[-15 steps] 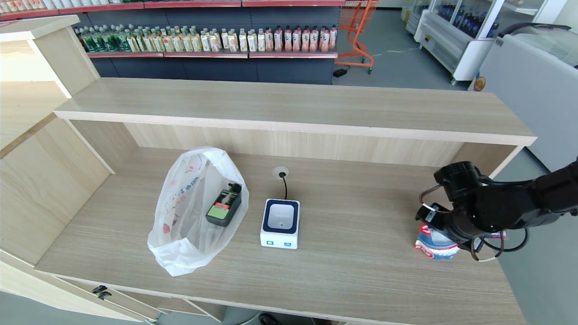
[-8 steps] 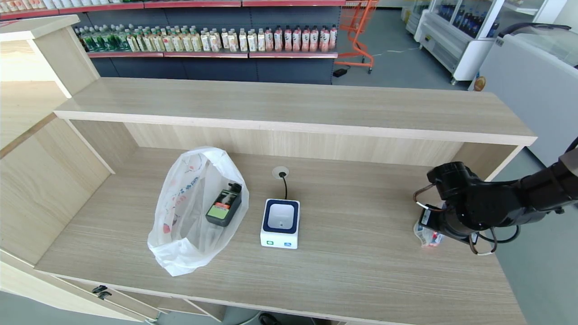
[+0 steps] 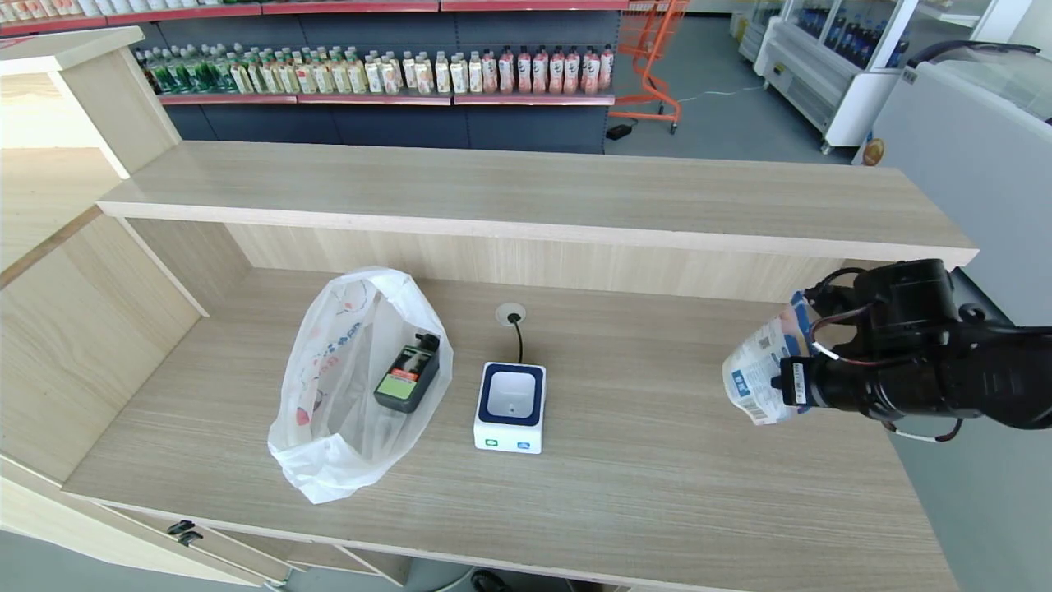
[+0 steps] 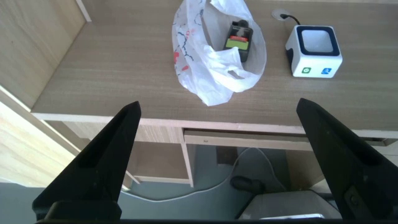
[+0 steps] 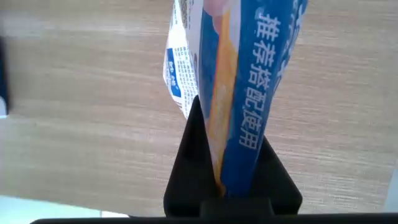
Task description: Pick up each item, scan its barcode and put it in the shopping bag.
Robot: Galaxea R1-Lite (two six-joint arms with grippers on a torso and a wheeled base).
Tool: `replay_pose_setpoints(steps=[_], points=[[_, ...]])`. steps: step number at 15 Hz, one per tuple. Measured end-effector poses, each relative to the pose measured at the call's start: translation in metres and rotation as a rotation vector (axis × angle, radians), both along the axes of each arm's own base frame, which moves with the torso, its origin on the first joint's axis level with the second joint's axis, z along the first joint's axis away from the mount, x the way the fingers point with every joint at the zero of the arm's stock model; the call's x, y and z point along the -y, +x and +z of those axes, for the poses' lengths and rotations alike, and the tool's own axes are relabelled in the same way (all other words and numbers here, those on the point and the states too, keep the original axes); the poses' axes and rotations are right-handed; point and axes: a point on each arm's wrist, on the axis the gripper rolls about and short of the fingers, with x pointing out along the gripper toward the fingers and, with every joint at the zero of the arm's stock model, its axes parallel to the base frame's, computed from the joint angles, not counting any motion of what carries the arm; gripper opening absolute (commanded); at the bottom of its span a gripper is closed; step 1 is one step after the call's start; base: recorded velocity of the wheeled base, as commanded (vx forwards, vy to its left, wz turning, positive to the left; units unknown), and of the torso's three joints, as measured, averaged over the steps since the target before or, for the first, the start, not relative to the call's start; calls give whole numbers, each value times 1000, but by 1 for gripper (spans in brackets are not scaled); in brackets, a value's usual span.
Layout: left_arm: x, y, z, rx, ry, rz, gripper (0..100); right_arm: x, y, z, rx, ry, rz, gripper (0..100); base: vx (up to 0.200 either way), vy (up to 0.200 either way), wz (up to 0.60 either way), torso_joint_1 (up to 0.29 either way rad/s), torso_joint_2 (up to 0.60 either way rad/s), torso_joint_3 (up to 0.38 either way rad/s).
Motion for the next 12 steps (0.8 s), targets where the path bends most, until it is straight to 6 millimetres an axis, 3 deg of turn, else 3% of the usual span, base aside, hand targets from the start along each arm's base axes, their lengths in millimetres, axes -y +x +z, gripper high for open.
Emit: replay_pose_setpoints(steps=[4,6,8,12], points=[[0,0,0,0,0,0,100,12,-57,25,175,227,682,0,0,0,0,0,0,0],[0,0,0,0,0,0,100,8,-74,36,214,275,747,0,0,0,0,0,0,0],[0,0,0,0,0,0,100,-5,-90,49,140,436,699,0,0,0,0,0,0,0],[0,0,0,0,0,0,100,-25,-123,64,99,530,706,0,0,0,0,0,0,0]])
